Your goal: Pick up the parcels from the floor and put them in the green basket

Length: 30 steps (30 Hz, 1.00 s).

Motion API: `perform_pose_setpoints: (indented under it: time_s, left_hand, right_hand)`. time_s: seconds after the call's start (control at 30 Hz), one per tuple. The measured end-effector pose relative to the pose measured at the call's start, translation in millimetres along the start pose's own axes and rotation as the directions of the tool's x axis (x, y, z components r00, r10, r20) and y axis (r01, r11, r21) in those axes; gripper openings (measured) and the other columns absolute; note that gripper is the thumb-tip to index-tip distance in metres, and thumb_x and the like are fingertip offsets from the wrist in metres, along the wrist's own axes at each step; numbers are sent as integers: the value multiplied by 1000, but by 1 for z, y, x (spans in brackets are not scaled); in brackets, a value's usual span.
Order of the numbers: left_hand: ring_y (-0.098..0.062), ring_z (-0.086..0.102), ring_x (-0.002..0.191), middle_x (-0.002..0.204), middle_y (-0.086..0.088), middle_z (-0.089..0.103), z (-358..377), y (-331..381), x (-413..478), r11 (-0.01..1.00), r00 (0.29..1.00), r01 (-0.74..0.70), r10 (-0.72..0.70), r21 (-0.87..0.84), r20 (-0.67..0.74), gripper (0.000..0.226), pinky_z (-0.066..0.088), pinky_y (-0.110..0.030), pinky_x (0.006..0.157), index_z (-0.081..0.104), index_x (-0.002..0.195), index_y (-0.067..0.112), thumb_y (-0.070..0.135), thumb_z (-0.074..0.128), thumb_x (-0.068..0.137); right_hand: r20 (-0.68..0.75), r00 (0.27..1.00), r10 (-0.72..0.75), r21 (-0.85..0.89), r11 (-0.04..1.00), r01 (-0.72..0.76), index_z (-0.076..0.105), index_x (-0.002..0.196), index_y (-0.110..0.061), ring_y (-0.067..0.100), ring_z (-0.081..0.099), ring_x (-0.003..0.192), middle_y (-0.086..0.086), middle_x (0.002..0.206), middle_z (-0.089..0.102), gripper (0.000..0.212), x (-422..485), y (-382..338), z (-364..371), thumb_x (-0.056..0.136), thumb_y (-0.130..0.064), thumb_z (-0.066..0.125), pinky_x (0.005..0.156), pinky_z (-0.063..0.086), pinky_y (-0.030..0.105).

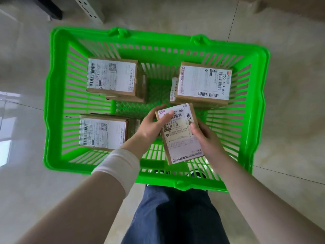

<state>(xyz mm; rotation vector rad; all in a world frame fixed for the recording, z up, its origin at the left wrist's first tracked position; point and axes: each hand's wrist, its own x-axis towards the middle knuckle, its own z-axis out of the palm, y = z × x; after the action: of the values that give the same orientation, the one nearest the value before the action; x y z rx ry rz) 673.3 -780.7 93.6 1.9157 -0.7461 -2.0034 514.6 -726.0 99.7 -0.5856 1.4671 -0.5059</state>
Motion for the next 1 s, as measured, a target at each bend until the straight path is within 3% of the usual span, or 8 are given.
perform_pose_setpoints:
  time_s: [0.13, 0.23, 0.3, 0.37, 0.47, 0.53, 0.73, 1.0]
  left_hand:
    - [-25, 66, 101, 108, -8, 70, -5, 6, -11, 999, 1000, 9, -8, 32, -19, 64, 51, -44, 96, 54, 122, 19, 52, 68, 68]
    - [-24, 65, 99, 104, -8, 67, -4, 4, -22, 999, 996, 6, -9, -34, -87, 52, 52, -41, 93, 51, 116, 17, 46, 66, 75]
    - [-23, 64, 96, 101, -7, 65, 0, 0, -29, 999, 994, 19, -22, -36, -103, 41, 52, -38, 90, 48, 114, 18, 41, 62, 83]
    - [-19, 62, 95, 98, -2, 63, 6, -5, -36, 999, 992, 33, -36, -20, -123, 44, 50, -34, 88, 46, 120, 14, 39, 58, 86]
    - [-9, 56, 82, 100, 2, 58, 14, -12, -46, 978, 984, 36, 1, 206, -179, 47, 43, -23, 72, 45, 125, 12, 42, 51, 89]
    - [-7, 54, 72, 104, 1, 60, 17, -17, -48, 940, 984, 50, 11, 338, -176, 47, 41, -25, 60, 45, 125, 13, 44, 47, 91]
    - [-21, 58, 102, 124, -1, 59, 25, -28, -47, 900, 995, 88, -59, 426, -82, 39, 46, -30, 79, 40, 131, 14, 30, 45, 95]
    - [-22, 55, 118, 134, -5, 55, 33, -28, -36, 905, 991, 134, -121, 404, -56, 45, 43, -29, 89, 33, 137, 11, 19, 48, 95]
  right_hand:
    - [-30, 998, 57, -33, 998, -58, 33, 143, -31, 7, 60, 98, -7, 116, 63, 57, -5, -4, -3, 90, -51, 41, 83, 47, 25]
    - [-104, 982, 157, 40, 987, -153, 46, 128, -22, 15, 58, 104, -3, 108, 64, 53, -18, -1, -4, 88, -55, 39, 100, 42, 36]
    - [-92, 972, 216, 128, 971, -204, 56, 110, -26, 14, 59, 100, -6, 101, 64, 35, -28, 0, -1, 92, -49, 38, 90, 48, 31]
    - [-130, 960, 246, 183, 958, -221, 57, 107, -27, 11, 60, 93, -8, 97, 65, 26, -33, 0, 3, 95, -41, 39, 80, 50, 27]
    - [-266, 928, 261, 136, 963, -232, 57, 112, -21, 17, 62, 97, -2, 105, 65, 28, -32, -1, 4, 95, -38, 42, 75, 52, 29]
    - [-332, 914, 231, 54, 973, -226, 55, 108, -19, 20, 61, 94, -1, 102, 63, 27, -29, -3, 2, 95, -39, 42, 64, 47, 24]
    - [-383, 904, 192, -130, 957, -258, 50, 120, -12, 13, 50, 77, 2, 103, 57, 37, -14, 2, -4, 96, -38, 41, 56, 35, 21]
    - [-404, 887, 223, -111, 951, -289, 46, 124, -11, 24, 55, 100, 4, 111, 55, 34, -11, 10, -6, 98, -32, 37, 61, 38, 25]
